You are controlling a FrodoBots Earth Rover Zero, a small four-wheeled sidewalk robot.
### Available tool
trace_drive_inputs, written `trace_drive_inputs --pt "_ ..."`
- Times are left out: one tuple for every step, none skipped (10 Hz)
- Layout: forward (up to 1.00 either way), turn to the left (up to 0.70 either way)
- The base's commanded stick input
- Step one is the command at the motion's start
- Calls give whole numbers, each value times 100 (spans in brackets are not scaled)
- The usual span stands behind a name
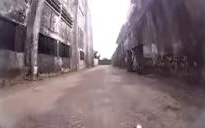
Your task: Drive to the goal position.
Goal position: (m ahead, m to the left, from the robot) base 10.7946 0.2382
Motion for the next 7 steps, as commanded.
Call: trace_drive_inputs --pt "100 2" --pt "100 2" --pt "100 2" --pt "100 -17" --pt "100 -37" --pt "100 -16" --pt "100 2"
